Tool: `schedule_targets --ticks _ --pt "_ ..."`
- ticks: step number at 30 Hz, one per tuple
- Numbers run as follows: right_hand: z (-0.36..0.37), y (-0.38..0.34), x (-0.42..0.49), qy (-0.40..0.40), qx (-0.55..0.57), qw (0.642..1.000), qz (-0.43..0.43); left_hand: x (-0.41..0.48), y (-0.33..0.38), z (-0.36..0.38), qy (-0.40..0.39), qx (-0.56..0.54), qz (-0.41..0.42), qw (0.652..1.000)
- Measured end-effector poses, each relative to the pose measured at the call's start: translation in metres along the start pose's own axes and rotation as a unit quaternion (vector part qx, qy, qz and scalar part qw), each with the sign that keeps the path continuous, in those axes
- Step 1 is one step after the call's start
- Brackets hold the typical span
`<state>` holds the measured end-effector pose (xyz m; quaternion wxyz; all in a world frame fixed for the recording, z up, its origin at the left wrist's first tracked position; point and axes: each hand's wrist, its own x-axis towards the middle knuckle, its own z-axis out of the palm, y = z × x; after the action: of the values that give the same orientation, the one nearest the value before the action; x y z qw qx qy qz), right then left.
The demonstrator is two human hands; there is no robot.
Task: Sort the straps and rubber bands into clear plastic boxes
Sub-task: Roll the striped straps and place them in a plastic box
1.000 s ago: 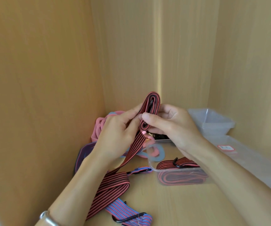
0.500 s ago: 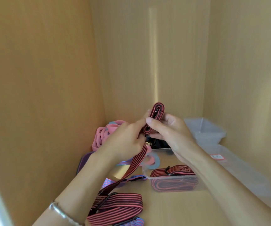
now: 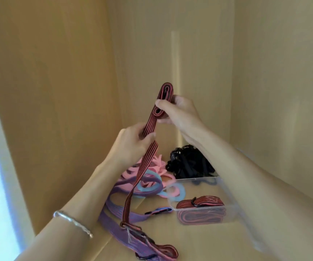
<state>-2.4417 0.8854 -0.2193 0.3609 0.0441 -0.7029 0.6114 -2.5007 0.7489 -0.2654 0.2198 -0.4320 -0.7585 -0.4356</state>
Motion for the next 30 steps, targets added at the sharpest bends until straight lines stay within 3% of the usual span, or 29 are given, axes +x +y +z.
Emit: schedule_targets --ticks 4,8,14,17,20,26,30 --pt "-0.002 -0.013 0.015 0.034 0.054 0.998 -0.004 0.004 0.012 -0.009 0.003 -0.097 -0.042 0.994" --pt "-0.01 -0.015 0.014 0.061 0.111 0.992 -0.011 0.002 0.005 -0.01 -0.045 -0.2 -0.047 0.978" --pt "-0.018 -0.029 0.018 0.1 0.156 0.982 -0.037 -0.007 0.002 -0.012 -0.116 -0.209 -0.081 0.968" --pt "-0.029 -0.029 0.018 0.142 0.178 0.973 -0.035 -0.007 -0.009 -0.014 -0.155 -0.145 -0.117 0.97" --pt "-0.042 -0.028 0.017 0.17 0.191 0.966 -0.027 -0.006 -0.022 -0.018 -0.129 -0.094 -0.151 0.976" --pt "-0.019 -0.034 0.01 0.093 0.17 0.98 -0.046 -0.026 0.014 0.004 -0.27 -0.287 -0.15 0.907" --pt "-0.009 -0.031 -0.002 0.041 0.128 0.99 -0.048 -0.022 0.027 0.016 -0.168 -0.403 -0.149 0.887"
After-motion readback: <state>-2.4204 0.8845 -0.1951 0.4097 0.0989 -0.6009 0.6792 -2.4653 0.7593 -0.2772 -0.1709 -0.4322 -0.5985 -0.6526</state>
